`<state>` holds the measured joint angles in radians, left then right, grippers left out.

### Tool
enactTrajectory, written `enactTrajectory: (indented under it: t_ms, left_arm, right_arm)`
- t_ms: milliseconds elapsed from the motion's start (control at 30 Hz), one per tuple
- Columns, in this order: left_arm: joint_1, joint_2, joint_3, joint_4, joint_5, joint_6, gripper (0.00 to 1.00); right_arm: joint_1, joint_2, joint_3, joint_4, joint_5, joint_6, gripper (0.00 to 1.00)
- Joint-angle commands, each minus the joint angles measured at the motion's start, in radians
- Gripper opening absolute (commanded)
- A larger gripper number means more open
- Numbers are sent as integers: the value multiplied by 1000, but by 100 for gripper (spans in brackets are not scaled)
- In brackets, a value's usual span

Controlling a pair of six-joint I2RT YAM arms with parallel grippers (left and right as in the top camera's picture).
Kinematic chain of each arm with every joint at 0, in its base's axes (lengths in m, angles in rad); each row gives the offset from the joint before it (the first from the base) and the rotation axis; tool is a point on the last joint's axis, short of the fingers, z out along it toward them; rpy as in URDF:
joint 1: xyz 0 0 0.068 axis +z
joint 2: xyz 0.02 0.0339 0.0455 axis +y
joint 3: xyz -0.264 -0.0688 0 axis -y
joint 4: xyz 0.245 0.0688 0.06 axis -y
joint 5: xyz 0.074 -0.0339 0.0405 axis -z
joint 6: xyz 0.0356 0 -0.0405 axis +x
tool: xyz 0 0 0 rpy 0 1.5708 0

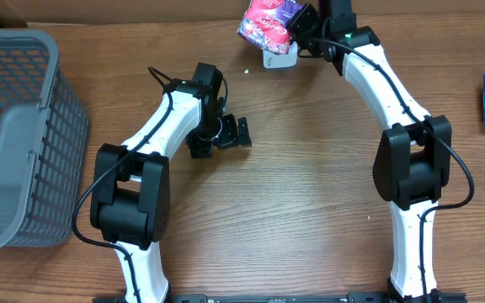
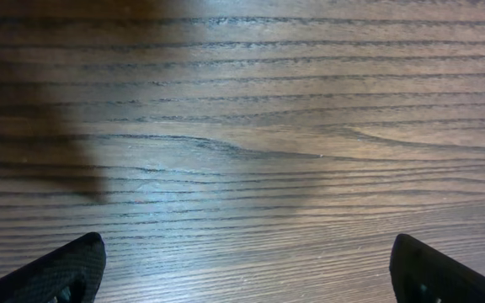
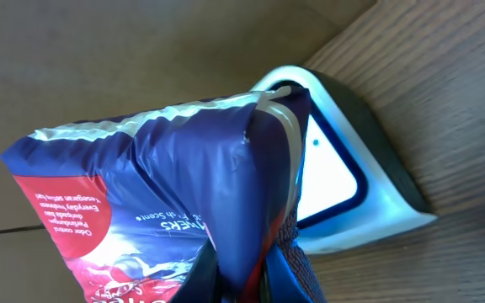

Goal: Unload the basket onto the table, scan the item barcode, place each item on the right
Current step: 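Lift the package up to the scanner with the right gripper, then carry the package right and off the table's right edge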

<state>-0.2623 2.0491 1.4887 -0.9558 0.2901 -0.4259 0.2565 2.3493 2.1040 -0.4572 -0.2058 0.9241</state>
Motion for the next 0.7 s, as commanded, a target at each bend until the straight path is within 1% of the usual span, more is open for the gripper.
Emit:
enactTrajectory:
  t_ms: [0, 233, 433, 567, 667]
  left_arm:
    - [-6, 6, 20, 0, 14, 7, 100]
    - [-6, 6, 20, 0, 14, 7, 100]
    - [-6, 6, 20, 0, 14, 7, 100]
    - [-6, 6, 20, 0, 14, 7, 100]
    - [-6, 6, 20, 0, 14, 7, 100]
  right_arm:
    - [-7, -8, 23, 19, 21, 22, 4]
    - [-45, -19, 24, 17, -29, 11, 4]
    - [-126, -94, 24, -34, -34, 5, 4]
    - [-217, -185, 24, -105, -16, -66, 4]
    - [-301, -247, 24, -207, 55, -68, 4]
